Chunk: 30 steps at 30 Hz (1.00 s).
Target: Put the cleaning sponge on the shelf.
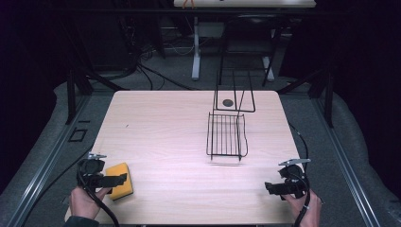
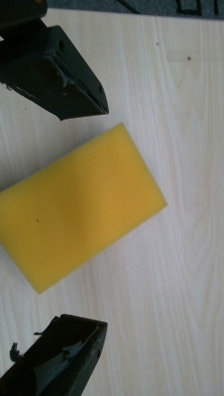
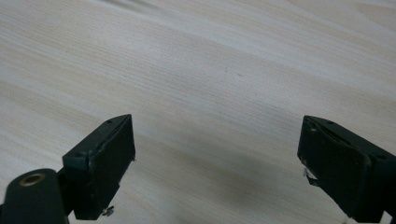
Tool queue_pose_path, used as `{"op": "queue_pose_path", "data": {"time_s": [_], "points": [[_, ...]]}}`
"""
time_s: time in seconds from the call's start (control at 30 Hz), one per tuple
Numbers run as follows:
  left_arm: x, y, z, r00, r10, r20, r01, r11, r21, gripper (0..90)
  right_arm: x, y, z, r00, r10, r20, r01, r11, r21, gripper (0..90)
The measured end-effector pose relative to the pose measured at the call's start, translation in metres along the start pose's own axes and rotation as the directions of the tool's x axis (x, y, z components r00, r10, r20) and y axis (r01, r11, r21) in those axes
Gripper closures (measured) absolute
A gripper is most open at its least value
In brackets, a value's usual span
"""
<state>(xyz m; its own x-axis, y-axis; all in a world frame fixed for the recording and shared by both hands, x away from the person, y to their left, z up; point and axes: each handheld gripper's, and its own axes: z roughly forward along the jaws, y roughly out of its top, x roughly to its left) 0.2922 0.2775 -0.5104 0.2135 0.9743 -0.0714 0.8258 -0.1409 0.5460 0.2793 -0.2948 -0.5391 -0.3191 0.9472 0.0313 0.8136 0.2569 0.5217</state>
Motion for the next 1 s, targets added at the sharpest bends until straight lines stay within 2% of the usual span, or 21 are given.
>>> {"op": "queue_pose_path", "data": {"time_s": [0.1, 0.37, 0.57, 0.63, 0.67, 1.0], "points": [[-0.002, 0.002, 0.006, 0.9998, 0.019, -0.002, -0.019, 0.9995, 0.027, 0.0, 0.0, 0.0, 0.001, 1.0, -0.005, 0.004, 0.005, 1.0, 0.001, 12.9], [0.0, 0.01, 0.025, 0.9999, 0.001, -0.017, 0.0, 0.9965, 0.083, 0.0, 0.002, 0.0, 0.001, 0.9999, -0.012, -0.005, 0.012, 1.0, 0.004, 12.8], [0.003, 0.007, 0.038, 0.9996, -0.003, -0.027, 0.007, 0.9889, 0.149, 0.0, 0.003, -0.001, 0.001, 0.9998, -0.016, -0.014, 0.016, 1.0, -0.002, 12.9], [0.002, 0.006, 0.04, 0.9996, 0.0, -0.03, 0.005, 0.9873, 0.159, 0.0, 0.003, 0.0, 0.0, 0.9997, -0.019, -0.016, 0.019, 1.0, 0.006, 12.9], [0.001, 0.006, 0.044, 0.9992, 0.012, -0.037, -0.005, 0.984, 0.178, 0.0, 0.004, 0.0, 0.001, 0.9997, -0.021, -0.015, 0.021, 1.0, 0.006, 13.0], [0.002, 0.004, 0.047, 0.9983, 0.034, -0.047, -0.024, 0.9811, 0.192, 3.7, 0.005, 0.0, 0.002, 0.9994, -0.026, -0.025, 0.026, 1.0, 0.008, 13.5]]}}
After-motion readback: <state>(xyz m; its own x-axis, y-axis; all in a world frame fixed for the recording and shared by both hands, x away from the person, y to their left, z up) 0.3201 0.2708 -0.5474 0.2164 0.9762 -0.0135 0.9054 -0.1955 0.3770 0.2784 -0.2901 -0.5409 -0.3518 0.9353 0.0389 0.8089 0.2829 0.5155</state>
